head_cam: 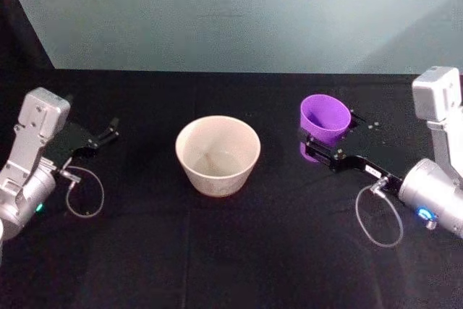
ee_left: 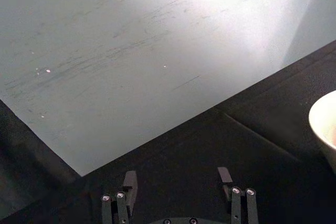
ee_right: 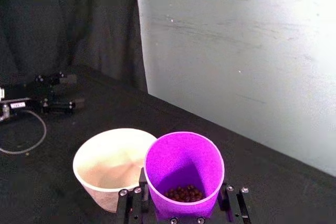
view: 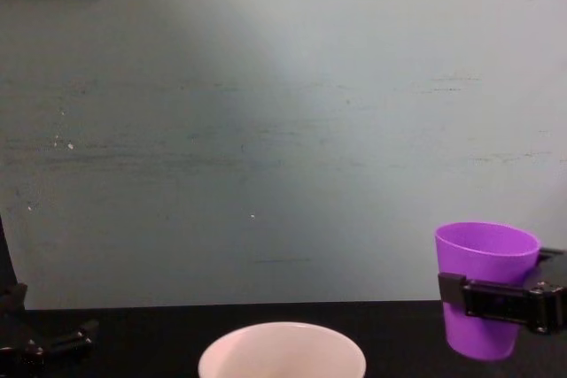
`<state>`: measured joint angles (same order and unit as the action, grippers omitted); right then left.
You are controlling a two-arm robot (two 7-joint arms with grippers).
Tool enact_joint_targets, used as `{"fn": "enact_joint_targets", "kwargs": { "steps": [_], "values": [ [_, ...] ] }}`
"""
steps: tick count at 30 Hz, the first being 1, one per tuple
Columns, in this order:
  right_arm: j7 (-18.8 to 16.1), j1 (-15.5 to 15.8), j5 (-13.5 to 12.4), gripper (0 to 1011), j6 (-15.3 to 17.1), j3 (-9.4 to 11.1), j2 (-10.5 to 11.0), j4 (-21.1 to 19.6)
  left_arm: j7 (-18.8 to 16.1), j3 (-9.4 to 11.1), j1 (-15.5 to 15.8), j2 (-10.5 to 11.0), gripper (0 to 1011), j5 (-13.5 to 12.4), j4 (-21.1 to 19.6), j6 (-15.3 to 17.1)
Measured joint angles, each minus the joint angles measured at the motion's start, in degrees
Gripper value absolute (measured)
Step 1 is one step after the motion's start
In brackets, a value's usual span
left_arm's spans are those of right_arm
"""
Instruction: Pick up the cup and pour the mung beans from the cup into the bowl.
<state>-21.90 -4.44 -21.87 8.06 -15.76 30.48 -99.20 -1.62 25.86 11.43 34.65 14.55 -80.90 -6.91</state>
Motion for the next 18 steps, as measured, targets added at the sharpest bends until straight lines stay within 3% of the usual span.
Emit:
{"fn": "enact_joint_targets", "kwargs": {
  "steps": [8,18],
  "values": [
    [1.68,-2.91,7.98,720,0.86,-3.04,1.21,-1.08,0.00,0.00,0.00,0.00,1000,0.00,0.00,0.00],
    [2.96,-9.97,23.98,720,3.68,-10.61,1.65,-1.41,0.00,0.00,0.00,0.00,1000,0.00,0.00,0.00]
  ]
}}
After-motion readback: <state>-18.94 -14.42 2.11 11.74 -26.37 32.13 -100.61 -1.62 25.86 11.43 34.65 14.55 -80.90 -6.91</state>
